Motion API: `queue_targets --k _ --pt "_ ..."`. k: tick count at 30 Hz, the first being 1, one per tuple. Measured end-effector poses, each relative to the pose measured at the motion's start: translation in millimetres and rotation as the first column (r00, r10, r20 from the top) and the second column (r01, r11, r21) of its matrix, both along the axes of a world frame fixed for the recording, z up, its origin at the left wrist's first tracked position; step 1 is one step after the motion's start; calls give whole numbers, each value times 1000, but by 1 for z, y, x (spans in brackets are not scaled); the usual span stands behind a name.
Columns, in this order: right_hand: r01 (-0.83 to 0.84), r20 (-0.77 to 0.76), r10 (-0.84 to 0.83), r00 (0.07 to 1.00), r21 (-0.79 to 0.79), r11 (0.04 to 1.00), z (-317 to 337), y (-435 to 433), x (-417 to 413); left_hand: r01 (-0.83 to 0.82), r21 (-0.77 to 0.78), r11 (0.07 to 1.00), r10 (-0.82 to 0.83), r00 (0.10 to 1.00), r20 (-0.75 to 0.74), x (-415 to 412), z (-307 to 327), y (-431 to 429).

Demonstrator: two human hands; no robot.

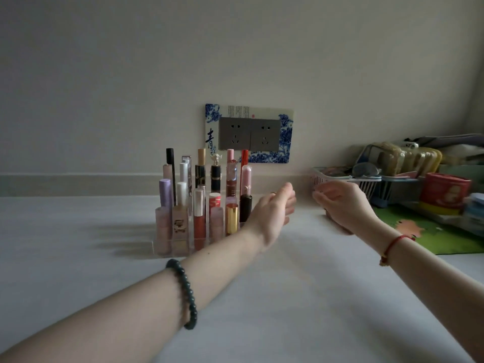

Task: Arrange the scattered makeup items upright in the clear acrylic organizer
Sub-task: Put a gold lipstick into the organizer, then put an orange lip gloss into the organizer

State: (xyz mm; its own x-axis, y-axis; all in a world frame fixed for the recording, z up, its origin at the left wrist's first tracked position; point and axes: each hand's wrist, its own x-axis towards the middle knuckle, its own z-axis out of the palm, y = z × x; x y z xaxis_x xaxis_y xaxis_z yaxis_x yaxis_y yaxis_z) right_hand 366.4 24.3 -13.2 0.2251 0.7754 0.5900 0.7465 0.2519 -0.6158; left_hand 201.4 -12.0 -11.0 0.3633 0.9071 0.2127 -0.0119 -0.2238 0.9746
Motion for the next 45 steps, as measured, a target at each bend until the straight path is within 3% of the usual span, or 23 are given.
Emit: queue_targets --k 5,10,15,23,29,37,45 --pt "157 -120 -168 979 -94 983 -19 11 44 30 -167 985 -20 998 61 50 -14 32" --pt "140 -47 -153 987 -207 968 -32 17 53 -33 -346 938 85 987 137 89 -19 61" --pt "161 16 -162 987 -245 956 -39 20 53 60 -503 862 89 959 268 107 -23 67" --pt "120 -84 -150 985 -290 950 -36 20 47 135 -516 846 60 937 344 108 -14 55" --pt "-193 -394 106 913 -187 963 -13 -3 22 55 -336 940 60 945 322 78 -3 43" --pt "-413 -340 402 850 45 910 11 -40 -38 -8 90 996 -7 986 166 4 13 -4" --pt "-469 -278 473 836 85 879 11 -37 -92 -46 232 972 32 998 62 -68 9 -28"
